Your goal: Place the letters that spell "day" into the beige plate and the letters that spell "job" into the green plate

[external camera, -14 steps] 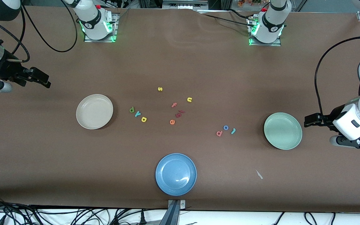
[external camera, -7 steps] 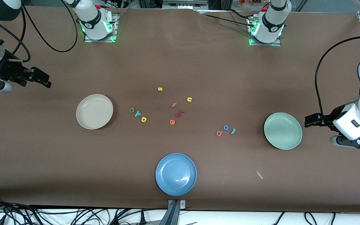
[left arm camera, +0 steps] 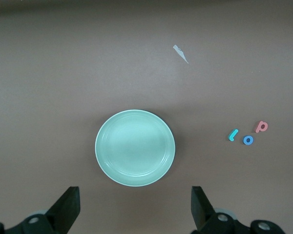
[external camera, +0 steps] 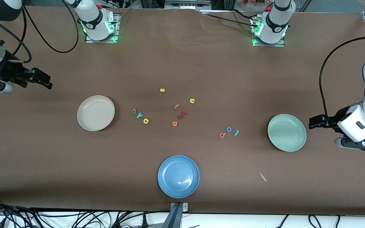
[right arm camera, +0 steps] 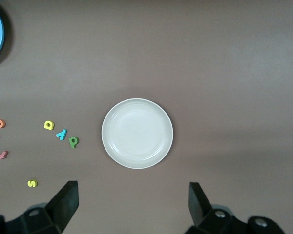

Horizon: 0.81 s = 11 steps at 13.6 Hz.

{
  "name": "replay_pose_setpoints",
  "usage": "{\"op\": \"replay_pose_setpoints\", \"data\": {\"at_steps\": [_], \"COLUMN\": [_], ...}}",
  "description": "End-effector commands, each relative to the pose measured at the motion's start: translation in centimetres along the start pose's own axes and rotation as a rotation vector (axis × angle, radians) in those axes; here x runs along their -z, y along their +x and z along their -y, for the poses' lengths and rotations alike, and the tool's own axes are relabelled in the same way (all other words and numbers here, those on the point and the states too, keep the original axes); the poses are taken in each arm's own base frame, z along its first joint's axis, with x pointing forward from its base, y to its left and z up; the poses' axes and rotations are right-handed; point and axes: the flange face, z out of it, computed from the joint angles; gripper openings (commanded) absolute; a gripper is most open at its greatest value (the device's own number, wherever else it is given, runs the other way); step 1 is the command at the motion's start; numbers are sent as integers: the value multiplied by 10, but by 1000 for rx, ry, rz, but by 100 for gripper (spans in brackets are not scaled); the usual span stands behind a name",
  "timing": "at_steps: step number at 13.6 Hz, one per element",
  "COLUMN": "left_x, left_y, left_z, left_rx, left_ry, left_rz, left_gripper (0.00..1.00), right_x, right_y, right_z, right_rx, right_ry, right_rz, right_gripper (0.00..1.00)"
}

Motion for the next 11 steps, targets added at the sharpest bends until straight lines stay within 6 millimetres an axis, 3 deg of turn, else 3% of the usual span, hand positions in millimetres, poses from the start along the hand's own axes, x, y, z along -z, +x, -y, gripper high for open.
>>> {"op": "replay_pose_setpoints", "data": {"at_steps": [1, 11], "left_x": [8, 7], "left_y": [-4, -4], "left_z": [-1, -1], "left_rx": [-18, -19], "left_ry": [24, 26], "left_rz": [-10, -8], "left_gripper": [100, 100], "right_x": [5, 11], "right_y": [1, -7], "right_z": [1, 9], "right_rx": [19, 21], "right_ry": [-11, -13], "right_rz": [-2, 18], "right_gripper": [100, 100]}}
